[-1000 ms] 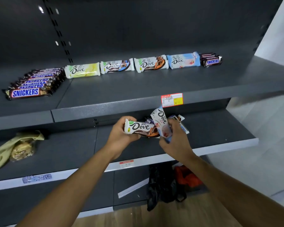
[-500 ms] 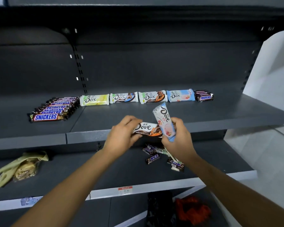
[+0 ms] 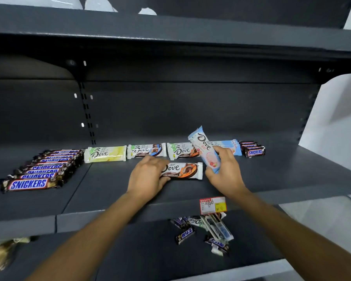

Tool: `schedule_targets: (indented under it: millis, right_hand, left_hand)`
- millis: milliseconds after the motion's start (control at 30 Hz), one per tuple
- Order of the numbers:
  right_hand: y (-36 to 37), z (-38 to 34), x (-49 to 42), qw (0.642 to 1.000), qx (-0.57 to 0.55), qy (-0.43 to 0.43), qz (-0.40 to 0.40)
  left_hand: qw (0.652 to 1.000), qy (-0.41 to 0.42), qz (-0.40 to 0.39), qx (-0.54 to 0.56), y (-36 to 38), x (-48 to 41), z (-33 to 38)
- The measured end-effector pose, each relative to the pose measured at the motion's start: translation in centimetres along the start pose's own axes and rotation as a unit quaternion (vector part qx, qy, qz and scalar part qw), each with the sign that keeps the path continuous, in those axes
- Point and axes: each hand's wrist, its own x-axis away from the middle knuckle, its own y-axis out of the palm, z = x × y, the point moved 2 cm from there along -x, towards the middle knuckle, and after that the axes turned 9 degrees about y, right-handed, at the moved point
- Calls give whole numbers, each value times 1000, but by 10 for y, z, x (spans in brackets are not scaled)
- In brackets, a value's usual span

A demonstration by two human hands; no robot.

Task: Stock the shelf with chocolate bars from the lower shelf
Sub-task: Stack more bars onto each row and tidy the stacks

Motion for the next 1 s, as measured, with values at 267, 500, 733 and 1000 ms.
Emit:
schedule_targets:
  millis: [267, 500, 733, 1000]
  right_hand:
    - [16, 22, -45, 999, 27, 21, 8]
    - [21, 49, -76, 1000, 20, 14, 16]
    - [19, 72, -105, 1000, 16, 5, 10]
    - [30, 91, -116, 1000, -12, 20, -7]
  left_hand:
    - [994, -61, -81, 33, 46, -48, -32]
    - [991, -74, -112, 28, 79, -79, -20]
    - [990, -89, -104, 32, 103, -101, -14]
    - [987, -129, -47, 85, 113, -99, -14]
